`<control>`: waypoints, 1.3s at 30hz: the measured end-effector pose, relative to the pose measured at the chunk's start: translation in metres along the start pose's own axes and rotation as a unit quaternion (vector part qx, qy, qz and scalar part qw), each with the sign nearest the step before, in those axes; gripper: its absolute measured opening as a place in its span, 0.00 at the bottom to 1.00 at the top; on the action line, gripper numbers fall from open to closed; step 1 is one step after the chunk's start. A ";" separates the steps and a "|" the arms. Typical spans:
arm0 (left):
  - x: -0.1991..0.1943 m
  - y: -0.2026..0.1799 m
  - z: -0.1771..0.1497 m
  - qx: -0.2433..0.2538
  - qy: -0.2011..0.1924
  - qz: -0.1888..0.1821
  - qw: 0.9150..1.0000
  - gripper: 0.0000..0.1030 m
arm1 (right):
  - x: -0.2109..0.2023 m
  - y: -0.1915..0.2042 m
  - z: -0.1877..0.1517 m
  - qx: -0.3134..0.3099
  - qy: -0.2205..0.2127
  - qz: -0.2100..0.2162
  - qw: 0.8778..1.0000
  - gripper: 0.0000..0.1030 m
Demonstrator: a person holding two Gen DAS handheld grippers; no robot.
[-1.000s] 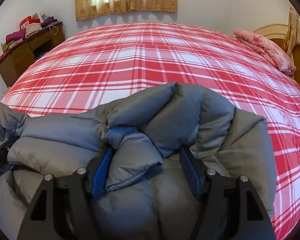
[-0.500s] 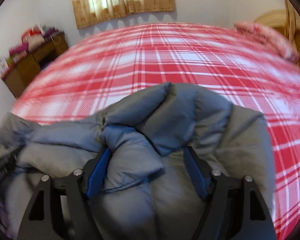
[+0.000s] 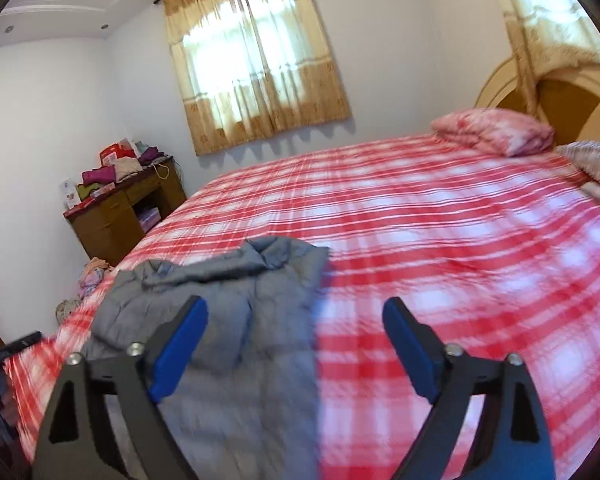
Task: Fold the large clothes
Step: 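Open both grippers and release the folded grey jacket onto the bed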
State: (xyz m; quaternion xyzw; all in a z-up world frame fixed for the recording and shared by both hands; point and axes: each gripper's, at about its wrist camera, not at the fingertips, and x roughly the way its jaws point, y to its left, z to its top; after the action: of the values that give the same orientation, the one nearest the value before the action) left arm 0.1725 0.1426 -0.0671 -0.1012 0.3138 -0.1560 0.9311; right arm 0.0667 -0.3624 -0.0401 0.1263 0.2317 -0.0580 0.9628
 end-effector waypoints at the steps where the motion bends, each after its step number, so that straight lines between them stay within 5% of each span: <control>1: -0.015 0.011 -0.008 -0.014 -0.006 0.007 1.000 0.75 | -0.008 -0.005 -0.006 -0.001 0.006 0.000 1.000 0.91; 7: -0.080 0.050 -0.049 -0.062 0.009 0.055 0.997 0.77 | -0.041 -0.027 -0.059 0.049 0.073 0.034 0.996 0.94; 15: -0.164 0.050 -0.052 0.040 -0.037 0.107 0.993 0.82 | -0.028 -0.004 -0.102 0.012 0.114 0.063 0.991 0.94; 21: -0.107 0.063 -0.090 -0.010 0.029 0.037 0.999 0.83 | -0.015 -0.002 -0.141 0.030 0.164 0.059 0.984 0.94; 25: -0.048 0.065 -0.122 -0.050 0.103 0.005 0.993 0.83 | -0.017 -0.001 -0.156 0.024 0.185 0.057 0.981 0.94; 29: -0.022 0.054 -0.144 -0.040 0.151 -0.016 0.988 0.83 | -0.008 -0.003 -0.171 0.029 0.205 0.058 0.977 0.94; 36: -0.020 0.040 -0.153 -0.011 0.143 -0.028 0.989 0.83 | 0.012 0.010 -0.193 0.010 0.249 0.054 0.967 0.95; 39: -0.020 0.032 -0.156 0.021 0.149 -0.026 0.988 0.72 | 0.011 0.016 -0.197 -0.003 0.257 0.061 0.964 0.95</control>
State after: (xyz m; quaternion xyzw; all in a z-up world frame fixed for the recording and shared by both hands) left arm 0.0685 0.1657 -0.1868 -0.0648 0.4433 -0.2000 0.8714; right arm -0.0061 -0.2948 -0.2107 0.1476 0.4636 0.0360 0.8729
